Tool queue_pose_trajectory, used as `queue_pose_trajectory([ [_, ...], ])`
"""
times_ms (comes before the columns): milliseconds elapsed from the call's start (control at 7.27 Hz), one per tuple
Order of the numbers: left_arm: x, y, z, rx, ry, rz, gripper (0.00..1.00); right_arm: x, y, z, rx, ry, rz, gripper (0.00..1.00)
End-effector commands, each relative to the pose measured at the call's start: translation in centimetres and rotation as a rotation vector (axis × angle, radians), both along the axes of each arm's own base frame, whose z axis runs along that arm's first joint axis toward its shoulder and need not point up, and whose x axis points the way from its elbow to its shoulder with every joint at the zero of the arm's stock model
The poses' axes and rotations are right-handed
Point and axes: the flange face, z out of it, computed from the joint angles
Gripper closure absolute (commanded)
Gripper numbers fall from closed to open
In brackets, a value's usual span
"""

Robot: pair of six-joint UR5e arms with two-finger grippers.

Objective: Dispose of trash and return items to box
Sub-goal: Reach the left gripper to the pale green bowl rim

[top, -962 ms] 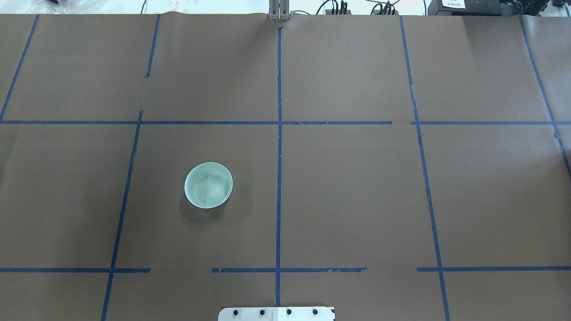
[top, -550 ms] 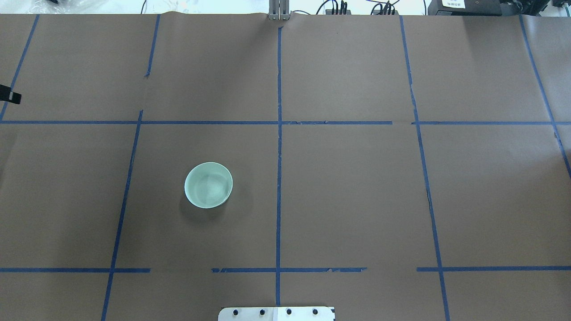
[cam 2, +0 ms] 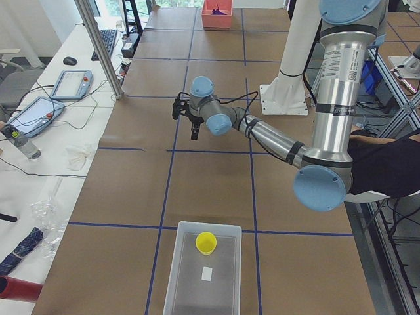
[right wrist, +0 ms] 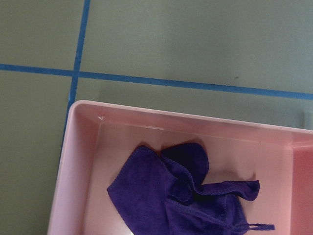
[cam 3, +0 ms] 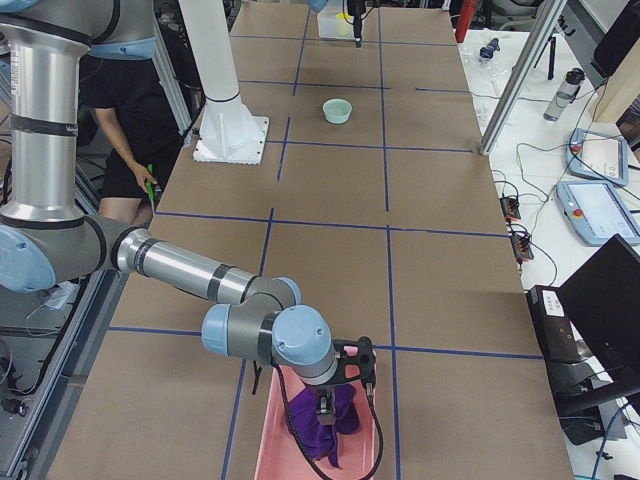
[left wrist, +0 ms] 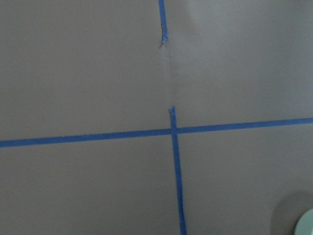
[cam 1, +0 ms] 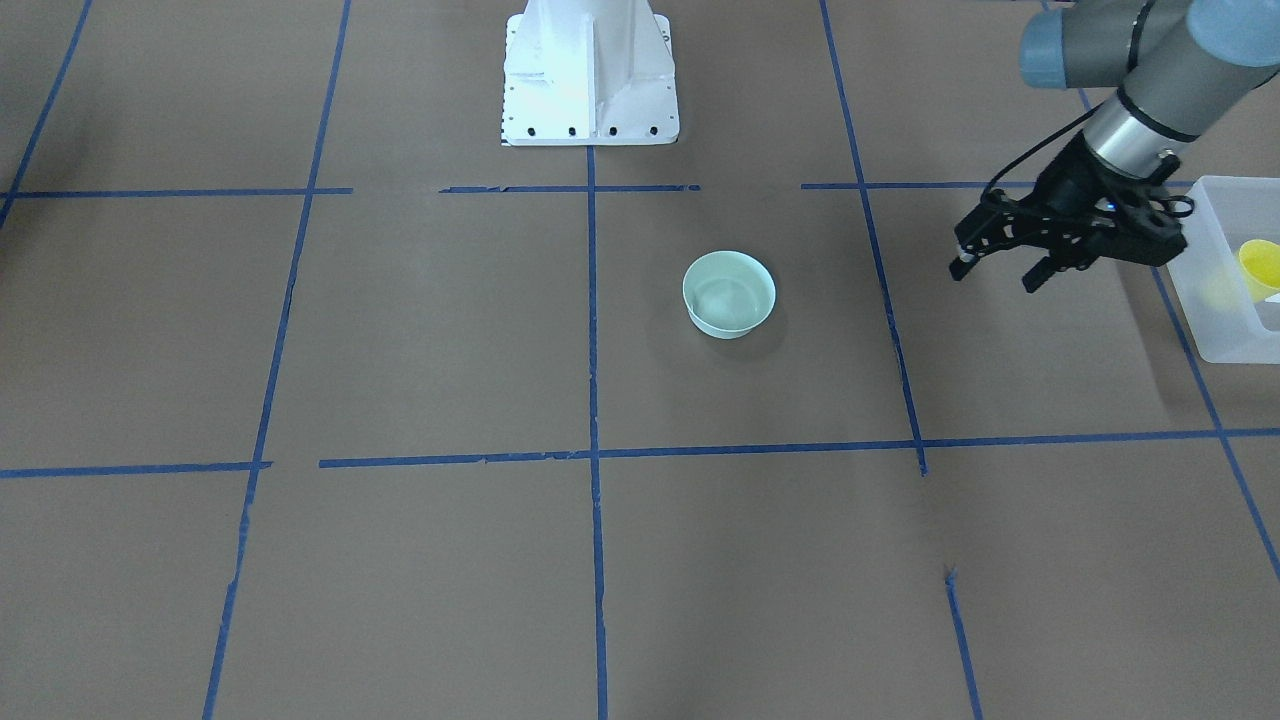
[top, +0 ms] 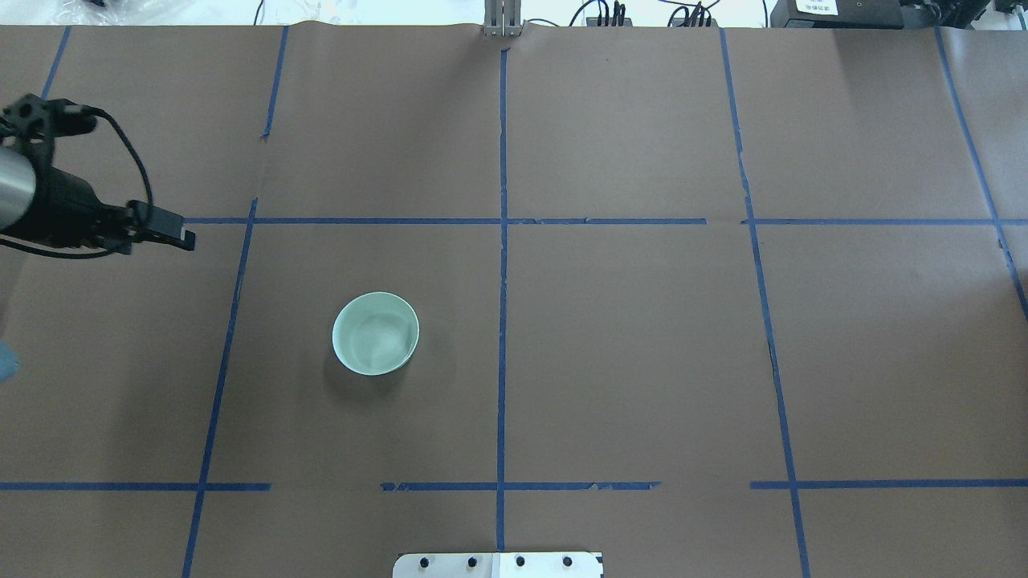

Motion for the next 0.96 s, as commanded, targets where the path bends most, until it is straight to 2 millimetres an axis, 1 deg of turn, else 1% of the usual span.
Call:
queue_pose_trajectory([
  [0, 9.5, 3.4, -3.7, -0.084, 0.031, -0.016, 0.02, -0.9, -1.7, -5.9, -0.053, -0.05, 0.042, 0.0],
  [138, 12.9, 4.0, -4.5, -0.114, 0.032, -0.03, 0.03, -2.0, -3.2, -9.7, -0.069, -0.054, 0.039, 0.0],
  [275, 15.8, 4.8, -3.7, -0.121, 0.003, -0.034, 0.04, -3.8, -4.1, -11.6, -0.085, -0.06, 0.035, 0.0],
  [412, 17.4, 5.7, -3.0, -0.107, -0.022, -0.049, 0.04, -5.1, -4.4, -13.7, -0.082, -0.063, 0.04, 0.0],
  [550, 18.8, 6.4, -3.0, -0.129, -0.022, -0.042, 0.06, -6.9, -4.9, -15.5, -0.106, -0.074, 0.057, 0.0],
  [688, 21.1, 6.8, -2.9, -0.142, -0.031, -0.035, 0.07, -8.2, -5.1, -16.4, -0.099, -0.071, 0.043, 0.0],
  [825, 23.0, 7.3, -3.0, -0.16, -0.036, -0.039, 0.14, -9.2, -5.3, -17.1, -0.082, -0.068, 0.019, 0.0],
])
